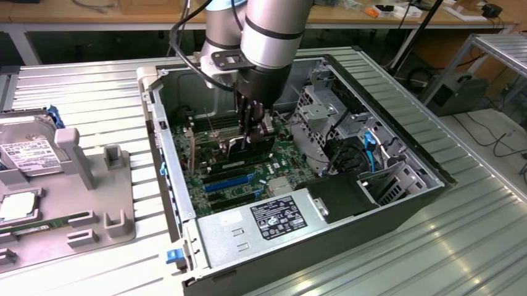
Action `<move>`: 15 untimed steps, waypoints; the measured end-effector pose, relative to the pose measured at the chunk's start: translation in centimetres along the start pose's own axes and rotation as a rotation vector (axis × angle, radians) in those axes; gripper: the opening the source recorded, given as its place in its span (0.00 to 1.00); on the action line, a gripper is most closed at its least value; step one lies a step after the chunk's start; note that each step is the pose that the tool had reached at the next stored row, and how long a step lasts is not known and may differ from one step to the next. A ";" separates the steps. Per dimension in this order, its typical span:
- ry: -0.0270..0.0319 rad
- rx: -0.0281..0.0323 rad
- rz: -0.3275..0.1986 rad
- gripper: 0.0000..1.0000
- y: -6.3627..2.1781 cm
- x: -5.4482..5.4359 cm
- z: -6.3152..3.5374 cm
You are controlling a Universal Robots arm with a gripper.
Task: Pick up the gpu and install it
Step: 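Insert the gpu into the slot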
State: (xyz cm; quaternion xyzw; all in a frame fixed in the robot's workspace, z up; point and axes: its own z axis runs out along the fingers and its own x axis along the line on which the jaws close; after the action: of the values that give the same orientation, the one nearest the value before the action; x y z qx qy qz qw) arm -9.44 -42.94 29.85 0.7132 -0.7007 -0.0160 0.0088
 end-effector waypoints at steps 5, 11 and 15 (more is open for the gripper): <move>0.0001 0.0000 0.000 0.27 0.00 0.2 0.06; 0.0002 0.0061 0.000 0.27 0.03 1.5 0.60; 0.0002 0.0139 0.000 0.27 0.42 2.1 1.32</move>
State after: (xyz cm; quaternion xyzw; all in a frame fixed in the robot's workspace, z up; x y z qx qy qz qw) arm -9.86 -45.08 28.52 0.7132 -0.7009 -0.0110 0.0040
